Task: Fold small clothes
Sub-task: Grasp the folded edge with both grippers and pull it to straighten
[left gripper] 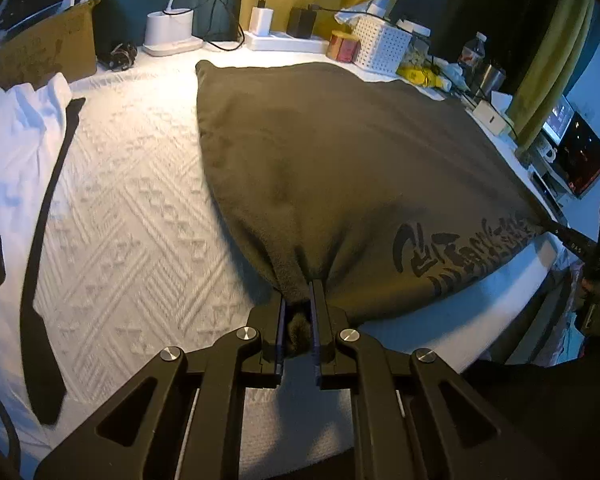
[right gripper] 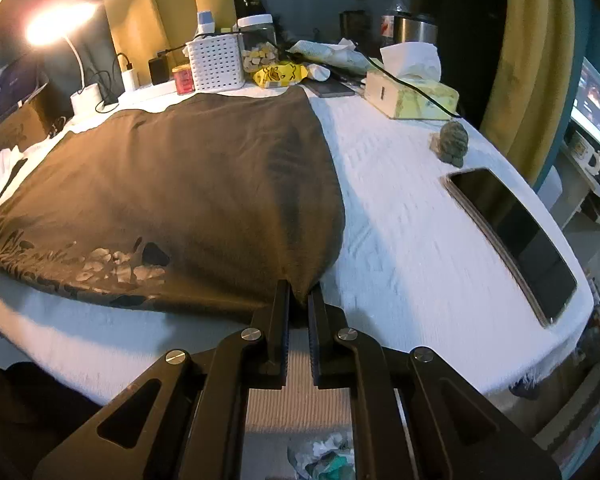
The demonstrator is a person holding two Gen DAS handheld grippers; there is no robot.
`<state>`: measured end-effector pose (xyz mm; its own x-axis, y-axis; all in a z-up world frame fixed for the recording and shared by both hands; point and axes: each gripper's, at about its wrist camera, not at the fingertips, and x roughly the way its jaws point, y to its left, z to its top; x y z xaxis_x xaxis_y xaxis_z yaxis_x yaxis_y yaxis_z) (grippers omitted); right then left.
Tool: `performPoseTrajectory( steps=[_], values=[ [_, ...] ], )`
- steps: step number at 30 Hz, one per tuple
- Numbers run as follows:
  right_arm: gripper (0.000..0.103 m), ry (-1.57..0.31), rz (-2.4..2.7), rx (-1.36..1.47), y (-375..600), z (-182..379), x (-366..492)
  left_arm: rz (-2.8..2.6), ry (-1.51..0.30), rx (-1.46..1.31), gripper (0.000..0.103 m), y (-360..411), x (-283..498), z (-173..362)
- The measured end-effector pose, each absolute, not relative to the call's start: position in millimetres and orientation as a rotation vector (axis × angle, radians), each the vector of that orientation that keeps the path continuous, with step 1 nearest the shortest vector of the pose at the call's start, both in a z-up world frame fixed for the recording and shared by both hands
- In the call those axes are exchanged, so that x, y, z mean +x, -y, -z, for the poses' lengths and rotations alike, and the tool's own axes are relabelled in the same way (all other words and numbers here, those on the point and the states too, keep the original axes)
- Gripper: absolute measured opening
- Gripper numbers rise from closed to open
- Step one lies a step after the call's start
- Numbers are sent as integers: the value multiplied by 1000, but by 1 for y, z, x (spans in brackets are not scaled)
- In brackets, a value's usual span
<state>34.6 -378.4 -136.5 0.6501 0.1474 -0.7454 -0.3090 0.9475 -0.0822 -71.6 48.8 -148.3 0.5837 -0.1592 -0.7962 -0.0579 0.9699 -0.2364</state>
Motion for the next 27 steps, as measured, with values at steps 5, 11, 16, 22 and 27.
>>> performPoseTrajectory(
  steps=[5,11,16,22,27],
  values=[
    [9,-819,-249,-196,381,140,22,56,-946,-236,9,-47,-77,151],
    [9,-811,-231,-194,380,142,17,46,-929,-218,9,-45,-86,151],
    [9,-816,-220,-165,384,142,18,34,-936,-248,14,-49,-86,155],
    [9,-817,-219,-142,387,142,18,28,-945,-253,19,-53,-86,155],
    [9,-812,-230,-124,393,142,16,-1,-973,-236,29,-52,-93,153]
  ],
)
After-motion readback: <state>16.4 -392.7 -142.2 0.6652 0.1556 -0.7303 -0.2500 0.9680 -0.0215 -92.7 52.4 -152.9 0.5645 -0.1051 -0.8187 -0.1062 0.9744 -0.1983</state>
